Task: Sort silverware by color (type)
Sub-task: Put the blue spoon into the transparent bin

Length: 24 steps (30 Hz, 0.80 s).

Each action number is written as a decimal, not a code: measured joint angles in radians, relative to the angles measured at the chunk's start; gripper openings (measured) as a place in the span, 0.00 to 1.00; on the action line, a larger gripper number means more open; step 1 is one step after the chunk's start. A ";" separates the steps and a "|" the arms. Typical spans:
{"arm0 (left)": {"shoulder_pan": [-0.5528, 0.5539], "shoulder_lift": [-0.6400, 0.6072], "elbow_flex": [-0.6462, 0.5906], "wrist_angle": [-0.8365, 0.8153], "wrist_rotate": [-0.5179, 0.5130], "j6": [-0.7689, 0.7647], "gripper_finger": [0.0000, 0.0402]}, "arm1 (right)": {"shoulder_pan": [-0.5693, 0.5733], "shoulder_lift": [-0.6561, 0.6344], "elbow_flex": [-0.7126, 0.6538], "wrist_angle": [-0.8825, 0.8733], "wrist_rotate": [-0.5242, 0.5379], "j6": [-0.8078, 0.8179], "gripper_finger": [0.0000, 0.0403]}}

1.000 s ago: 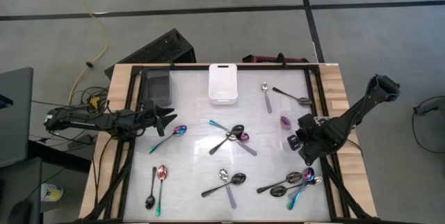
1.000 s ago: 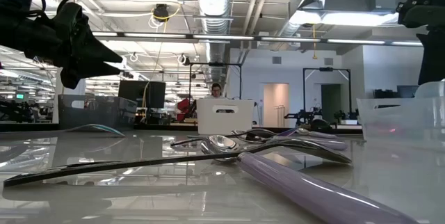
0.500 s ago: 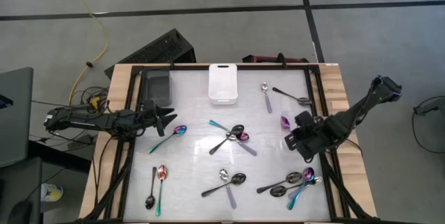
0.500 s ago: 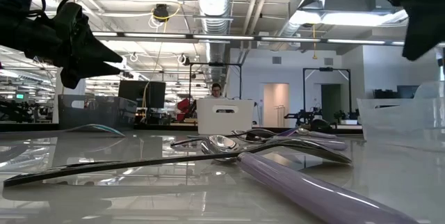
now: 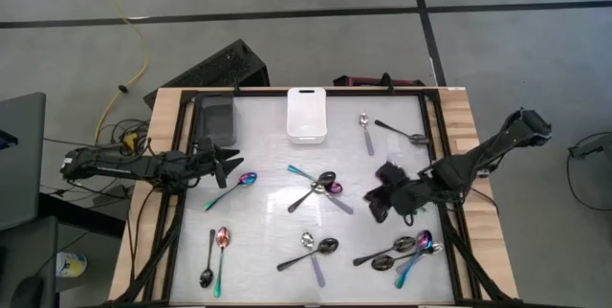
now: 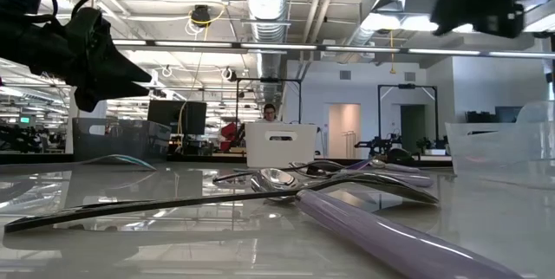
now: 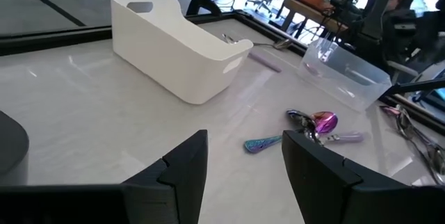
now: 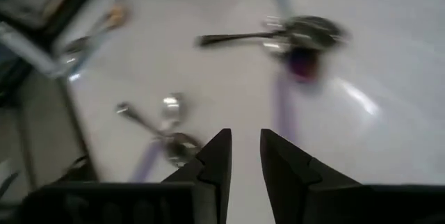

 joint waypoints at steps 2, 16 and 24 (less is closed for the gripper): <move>0.000 0.000 0.000 0.000 0.000 0.009 0.42 | -0.001 0.038 0.000 0.101 -0.031 -0.071 0.25; 0.000 0.000 0.000 -0.002 0.002 0.010 0.42 | 0.018 0.233 0.000 0.223 -0.278 -0.036 0.25; 0.000 0.000 0.000 -0.002 0.034 -0.041 0.42 | 0.058 0.230 0.000 0.221 -0.338 0.046 0.25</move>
